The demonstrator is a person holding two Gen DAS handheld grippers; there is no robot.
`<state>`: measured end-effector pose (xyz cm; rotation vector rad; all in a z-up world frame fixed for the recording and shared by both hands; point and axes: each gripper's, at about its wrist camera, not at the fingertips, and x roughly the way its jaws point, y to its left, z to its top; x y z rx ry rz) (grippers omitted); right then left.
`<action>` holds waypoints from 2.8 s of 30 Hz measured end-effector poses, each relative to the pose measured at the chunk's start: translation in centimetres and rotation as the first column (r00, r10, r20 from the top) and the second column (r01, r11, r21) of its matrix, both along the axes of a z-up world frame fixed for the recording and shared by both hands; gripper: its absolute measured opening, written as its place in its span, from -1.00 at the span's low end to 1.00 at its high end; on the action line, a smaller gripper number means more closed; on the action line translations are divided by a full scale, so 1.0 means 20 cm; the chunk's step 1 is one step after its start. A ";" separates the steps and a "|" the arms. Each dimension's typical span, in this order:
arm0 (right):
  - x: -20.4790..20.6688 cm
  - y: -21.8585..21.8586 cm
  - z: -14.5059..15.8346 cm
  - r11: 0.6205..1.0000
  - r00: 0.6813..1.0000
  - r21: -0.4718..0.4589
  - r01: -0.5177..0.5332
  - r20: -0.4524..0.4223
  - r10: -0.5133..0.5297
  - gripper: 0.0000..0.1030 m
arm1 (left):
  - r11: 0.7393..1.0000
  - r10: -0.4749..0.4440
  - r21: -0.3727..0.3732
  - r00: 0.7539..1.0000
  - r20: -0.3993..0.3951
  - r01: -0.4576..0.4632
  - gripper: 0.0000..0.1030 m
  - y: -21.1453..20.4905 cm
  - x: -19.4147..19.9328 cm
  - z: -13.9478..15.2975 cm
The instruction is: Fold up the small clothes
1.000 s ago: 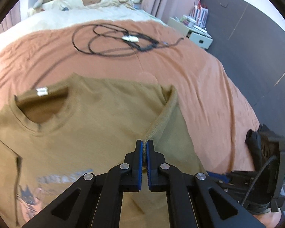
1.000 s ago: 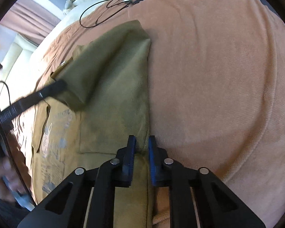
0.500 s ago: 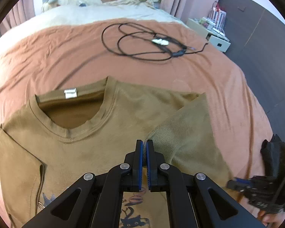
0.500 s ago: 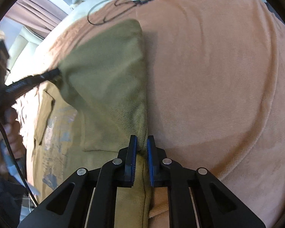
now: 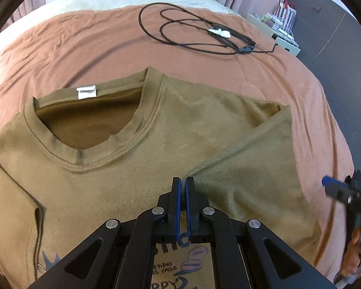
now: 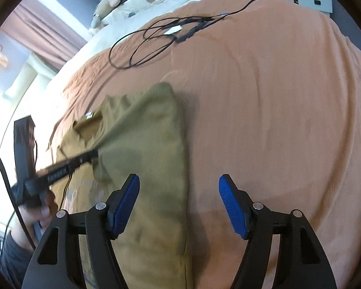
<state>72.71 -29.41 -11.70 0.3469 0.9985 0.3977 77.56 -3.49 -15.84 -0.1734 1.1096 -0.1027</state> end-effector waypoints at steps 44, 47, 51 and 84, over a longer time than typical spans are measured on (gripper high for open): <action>0.41 0.22 0.01 0.983 0.998 -0.170 0.068 0.026 -0.064 -0.15 | 1.000 -0.027 0.013 0.999 -0.027 0.027 -0.79 0.03 0.03 0.00; 0.35 0.17 0.03 0.987 0.998 -0.151 0.056 0.009 -0.056 -0.15 | 0.999 -0.004 0.036 1.000 -0.023 0.005 -0.55 0.02 0.00 0.03; 0.24 0.15 0.05 0.992 0.999 -0.126 0.030 -0.007 -0.031 -0.14 | 0.998 0.026 0.065 1.000 0.015 -0.027 0.10 0.04 -0.05 0.09; -0.32 0.02 -0.05 0.997 0.997 -0.072 -0.023 -0.070 0.018 -0.02 | 0.990 -0.038 -0.140 0.988 -0.150 0.017 -0.38 -0.33 -0.41 -0.10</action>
